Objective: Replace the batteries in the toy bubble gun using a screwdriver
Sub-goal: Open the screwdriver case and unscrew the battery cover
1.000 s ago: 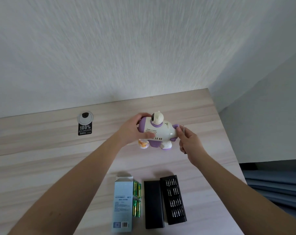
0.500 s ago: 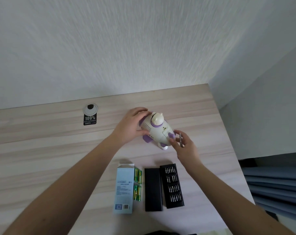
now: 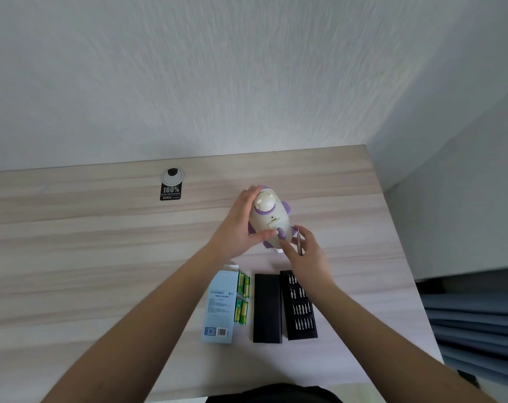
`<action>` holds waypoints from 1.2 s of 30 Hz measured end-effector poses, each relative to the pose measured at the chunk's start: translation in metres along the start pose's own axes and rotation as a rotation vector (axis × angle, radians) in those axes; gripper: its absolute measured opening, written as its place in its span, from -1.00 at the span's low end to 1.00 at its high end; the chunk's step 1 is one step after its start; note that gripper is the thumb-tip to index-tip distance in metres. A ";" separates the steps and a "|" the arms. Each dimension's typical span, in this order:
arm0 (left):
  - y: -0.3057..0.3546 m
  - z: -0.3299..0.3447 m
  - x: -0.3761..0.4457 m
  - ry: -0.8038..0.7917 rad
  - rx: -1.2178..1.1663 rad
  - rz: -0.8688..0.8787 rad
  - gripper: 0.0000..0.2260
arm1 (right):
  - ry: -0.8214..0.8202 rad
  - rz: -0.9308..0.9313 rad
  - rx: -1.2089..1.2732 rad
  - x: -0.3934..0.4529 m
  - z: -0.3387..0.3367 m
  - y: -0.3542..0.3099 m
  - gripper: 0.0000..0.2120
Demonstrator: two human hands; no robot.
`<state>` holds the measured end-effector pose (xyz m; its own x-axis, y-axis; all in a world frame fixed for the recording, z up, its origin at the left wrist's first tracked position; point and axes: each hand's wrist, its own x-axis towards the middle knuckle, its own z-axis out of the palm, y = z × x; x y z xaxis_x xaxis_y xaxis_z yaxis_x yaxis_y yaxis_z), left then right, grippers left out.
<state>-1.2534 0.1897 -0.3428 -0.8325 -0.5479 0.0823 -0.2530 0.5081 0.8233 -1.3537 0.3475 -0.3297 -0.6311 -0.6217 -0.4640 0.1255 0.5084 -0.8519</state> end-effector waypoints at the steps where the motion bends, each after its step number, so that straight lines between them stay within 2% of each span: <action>1: 0.001 0.000 0.000 -0.003 0.003 0.005 -0.25 | -0.013 0.018 0.001 -0.001 0.000 0.000 -0.61; 6: 0.001 0.002 0.003 -0.030 0.030 -0.019 -0.24 | -0.110 0.075 -0.021 -0.008 -0.006 0.004 -0.69; 11: 0.005 0.006 0.000 0.030 -0.050 -0.006 -0.19 | -0.082 0.050 -0.134 -0.009 -0.019 0.000 -0.64; 18: 0.008 0.005 0.000 0.046 -0.059 0.034 -0.21 | -0.083 -0.134 -0.365 0.005 -0.043 -0.034 -0.67; 24: 0.003 0.003 0.004 0.028 -0.059 0.056 -0.23 | 0.000 -0.225 -0.416 0.013 -0.045 -0.060 -0.93; 32: 0.002 0.001 0.010 -0.010 -0.064 0.119 -0.26 | 0.084 -0.362 -0.602 0.016 -0.030 -0.069 -0.92; 36: -0.002 0.003 0.012 -0.026 -0.044 0.110 -0.24 | 0.100 -0.506 -0.677 0.017 -0.023 -0.062 -0.92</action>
<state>-1.2644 0.1846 -0.3449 -0.8670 -0.4722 0.1594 -0.1376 0.5342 0.8341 -1.3901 0.3189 -0.2789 -0.5563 -0.8308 -0.0160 -0.6549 0.4502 -0.6070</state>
